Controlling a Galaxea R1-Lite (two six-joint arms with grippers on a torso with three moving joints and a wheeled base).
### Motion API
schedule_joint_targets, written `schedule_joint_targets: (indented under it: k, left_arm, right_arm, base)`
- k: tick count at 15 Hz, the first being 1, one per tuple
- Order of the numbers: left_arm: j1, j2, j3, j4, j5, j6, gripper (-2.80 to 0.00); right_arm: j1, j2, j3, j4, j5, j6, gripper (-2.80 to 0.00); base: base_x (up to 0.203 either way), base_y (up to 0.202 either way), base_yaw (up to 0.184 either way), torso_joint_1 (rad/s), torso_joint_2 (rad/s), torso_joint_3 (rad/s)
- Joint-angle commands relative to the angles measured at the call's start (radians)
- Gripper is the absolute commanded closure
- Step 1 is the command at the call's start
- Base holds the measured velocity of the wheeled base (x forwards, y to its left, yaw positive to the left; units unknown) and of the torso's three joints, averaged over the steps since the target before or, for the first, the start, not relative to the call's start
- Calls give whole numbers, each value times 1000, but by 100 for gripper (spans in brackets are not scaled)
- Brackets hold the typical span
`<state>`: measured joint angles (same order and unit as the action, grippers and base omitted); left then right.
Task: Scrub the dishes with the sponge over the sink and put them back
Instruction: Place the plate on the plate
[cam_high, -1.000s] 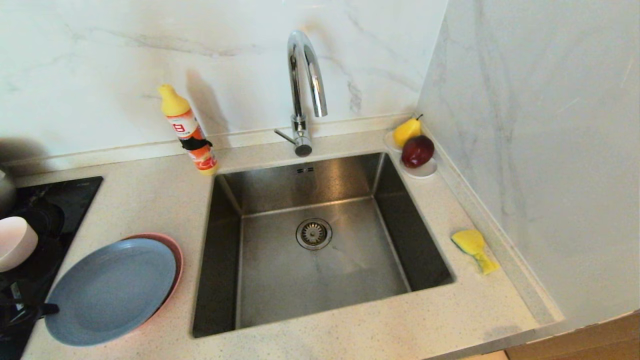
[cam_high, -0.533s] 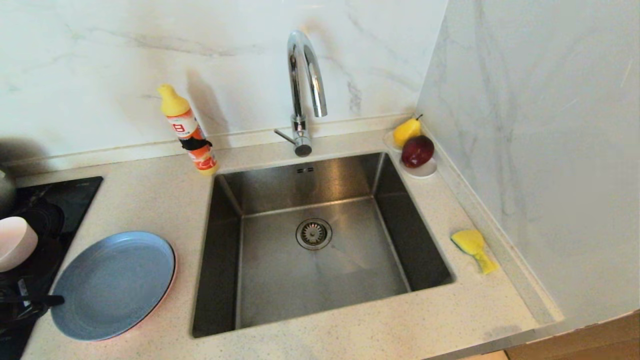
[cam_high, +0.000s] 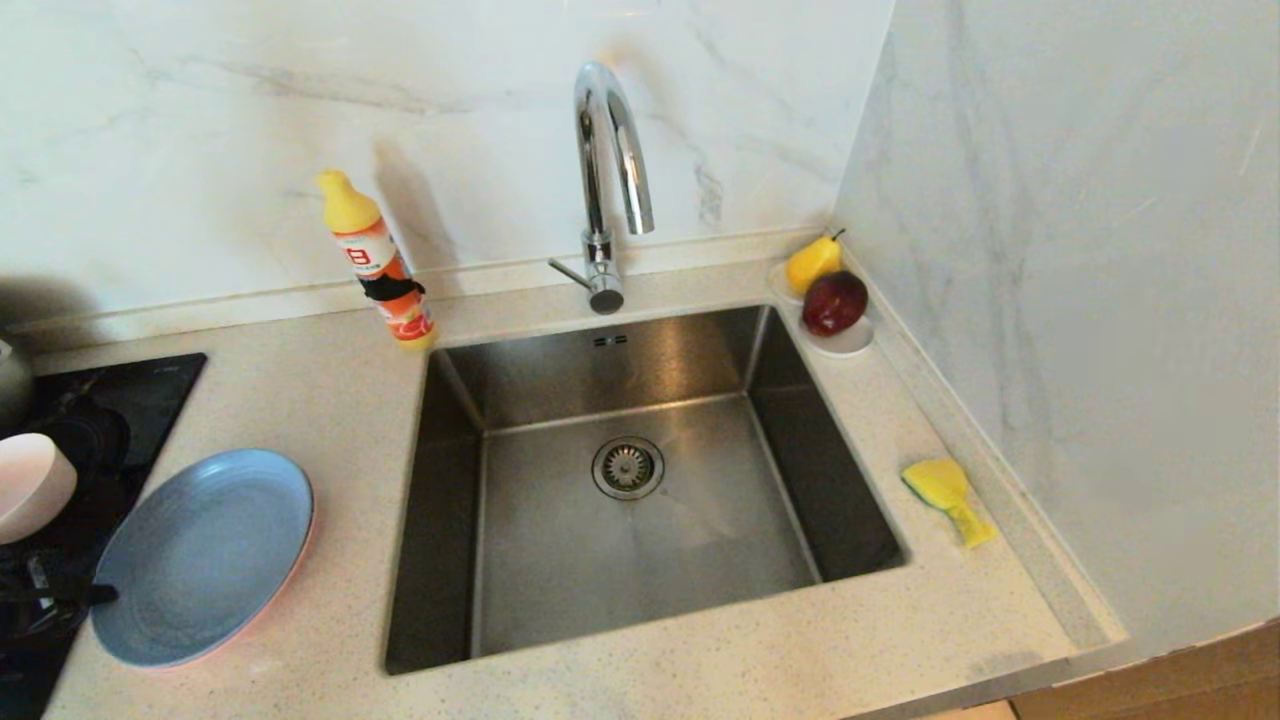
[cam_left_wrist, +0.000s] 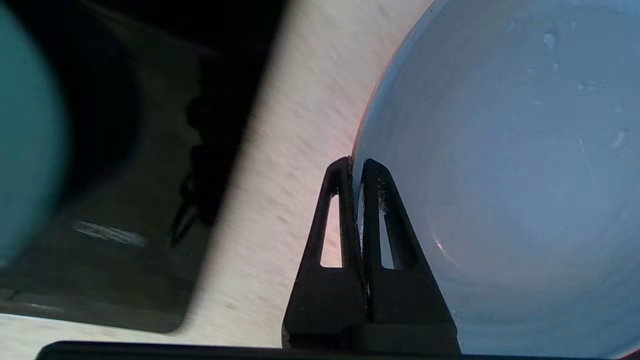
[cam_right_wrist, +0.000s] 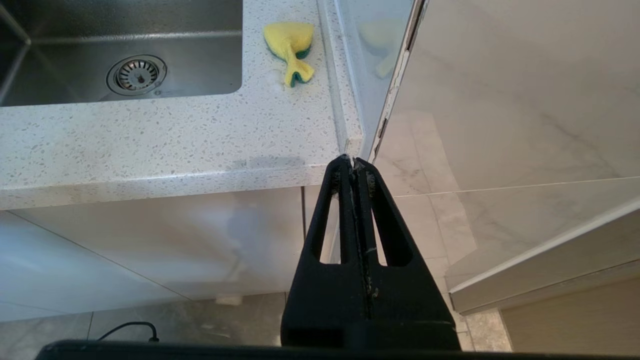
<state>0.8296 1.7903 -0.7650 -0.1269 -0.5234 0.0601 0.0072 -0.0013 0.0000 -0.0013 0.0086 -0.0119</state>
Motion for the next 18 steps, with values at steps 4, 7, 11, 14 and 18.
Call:
schedule_joint_targets:
  k: [4, 7, 11, 14, 18]
  left_arm:
    - [42, 18, -66, 4, -3, 7, 0]
    - [43, 18, -73, 13, 2, 17, 0]
    - [43, -30, -56, 19, 2, 18, 0]
    - [42, -25, -64, 19, 22, 24, 0]
    - [43, -22, -66, 18, 28, 27, -280]
  right_arm:
    - [0, 0, 0, 0, 1, 0, 0]
    - [0, 0, 0, 0, 1, 0, 0]
    - [0, 0, 0, 0, 1, 0, 0]
    - [0, 0, 0, 0, 1, 0, 0]
    - [0, 0, 0, 0, 1, 0, 0]
  base:
    - [0, 0, 0, 0, 0, 0]
    - [0, 0, 0, 0, 0, 0]
    - [0, 0, 0, 0, 0, 0]
    - [0, 0, 0, 0, 0, 0]
    - [0, 0, 0, 0, 0, 0]
